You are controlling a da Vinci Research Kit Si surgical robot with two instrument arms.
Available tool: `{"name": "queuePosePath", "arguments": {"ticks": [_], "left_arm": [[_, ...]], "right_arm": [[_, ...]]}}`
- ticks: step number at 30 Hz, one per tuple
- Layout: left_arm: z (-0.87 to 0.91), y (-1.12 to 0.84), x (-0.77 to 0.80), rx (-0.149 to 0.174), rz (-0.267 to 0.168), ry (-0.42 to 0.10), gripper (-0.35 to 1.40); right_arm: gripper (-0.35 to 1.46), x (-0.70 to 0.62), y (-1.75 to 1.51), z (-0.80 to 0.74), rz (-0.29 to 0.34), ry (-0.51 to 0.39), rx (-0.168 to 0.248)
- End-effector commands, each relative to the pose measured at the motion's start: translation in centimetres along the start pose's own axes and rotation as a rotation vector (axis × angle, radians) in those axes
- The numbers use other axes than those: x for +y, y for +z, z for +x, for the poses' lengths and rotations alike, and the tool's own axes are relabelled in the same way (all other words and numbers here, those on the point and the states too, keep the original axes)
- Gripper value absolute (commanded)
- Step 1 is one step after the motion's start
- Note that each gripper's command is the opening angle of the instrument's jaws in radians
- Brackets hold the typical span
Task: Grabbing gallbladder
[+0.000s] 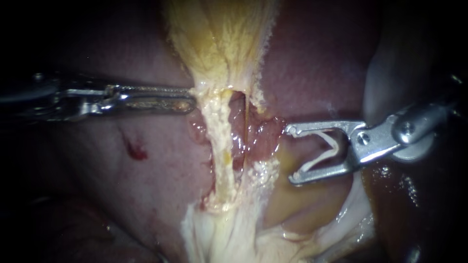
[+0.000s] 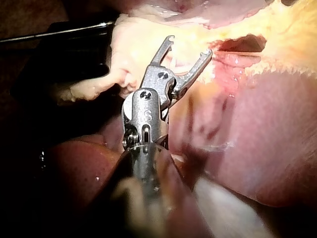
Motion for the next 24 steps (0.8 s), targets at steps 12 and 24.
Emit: {"name": "queuePosePath", "arguments": {"ticks": [12, 24], "left_arm": [[-0.59, -0.40, -0.12, -0.101, 0.018, -0.012, -0.35], [-0.63, -0.45, -0.09, -0.125, 0.014, -0.001, -0.35]], "right_arm": [[0.49, 0.00, 0.00, 0.00, 0.000, 0.000, 0.000], [0.49, 0.00, -0.01, 0.00, 0.000, 0.000, 0.000]]}}
